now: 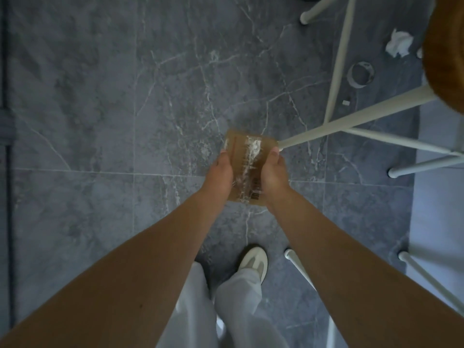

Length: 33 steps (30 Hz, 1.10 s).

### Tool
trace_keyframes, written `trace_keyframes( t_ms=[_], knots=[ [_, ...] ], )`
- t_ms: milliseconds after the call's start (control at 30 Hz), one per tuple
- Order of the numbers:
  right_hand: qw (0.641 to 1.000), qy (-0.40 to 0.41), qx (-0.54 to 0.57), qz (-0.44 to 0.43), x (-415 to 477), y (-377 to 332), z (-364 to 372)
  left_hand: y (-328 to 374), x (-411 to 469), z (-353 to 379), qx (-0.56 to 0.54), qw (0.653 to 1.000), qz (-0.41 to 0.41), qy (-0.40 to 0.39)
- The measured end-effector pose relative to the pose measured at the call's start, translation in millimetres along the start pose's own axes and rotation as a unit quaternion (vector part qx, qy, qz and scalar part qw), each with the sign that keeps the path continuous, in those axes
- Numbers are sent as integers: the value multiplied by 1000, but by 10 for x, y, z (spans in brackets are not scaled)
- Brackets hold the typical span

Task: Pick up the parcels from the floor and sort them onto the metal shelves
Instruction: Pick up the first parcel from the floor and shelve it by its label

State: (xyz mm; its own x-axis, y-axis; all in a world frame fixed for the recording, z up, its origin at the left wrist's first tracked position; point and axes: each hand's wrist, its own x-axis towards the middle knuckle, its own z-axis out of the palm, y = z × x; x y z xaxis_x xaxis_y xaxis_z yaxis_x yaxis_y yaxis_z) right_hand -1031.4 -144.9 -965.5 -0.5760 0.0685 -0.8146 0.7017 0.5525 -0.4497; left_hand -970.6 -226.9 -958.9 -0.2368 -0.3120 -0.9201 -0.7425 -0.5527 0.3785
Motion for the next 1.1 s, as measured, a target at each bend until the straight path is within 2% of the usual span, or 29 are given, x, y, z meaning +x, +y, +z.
trace_keyframes(
  t_ms=[233, 467, 633, 933, 1100],
  knots=[
    [999, -33, 6, -14, -726, -673, -133, 540, -768, -306, -14, 999, 40, 19],
    [993, -67, -50, -78, -1851, -1668, -204, 1225, -1775, -844, -52, 992, 105, 45],
    [989, -100, -50, -97, -2721, -2248, -227, 1485, -2479, -1239, -87, 982, 131, 102],
    [974, -156, -83, -138, -4026, -2645, -288, 1601, -3663, -1791, -148, 963, 161, 160],
    [961, -187, -102, -178, -4777, -2923, -350, 1812, -4379, -2120, -183, 934, 227, 205]
  ],
)
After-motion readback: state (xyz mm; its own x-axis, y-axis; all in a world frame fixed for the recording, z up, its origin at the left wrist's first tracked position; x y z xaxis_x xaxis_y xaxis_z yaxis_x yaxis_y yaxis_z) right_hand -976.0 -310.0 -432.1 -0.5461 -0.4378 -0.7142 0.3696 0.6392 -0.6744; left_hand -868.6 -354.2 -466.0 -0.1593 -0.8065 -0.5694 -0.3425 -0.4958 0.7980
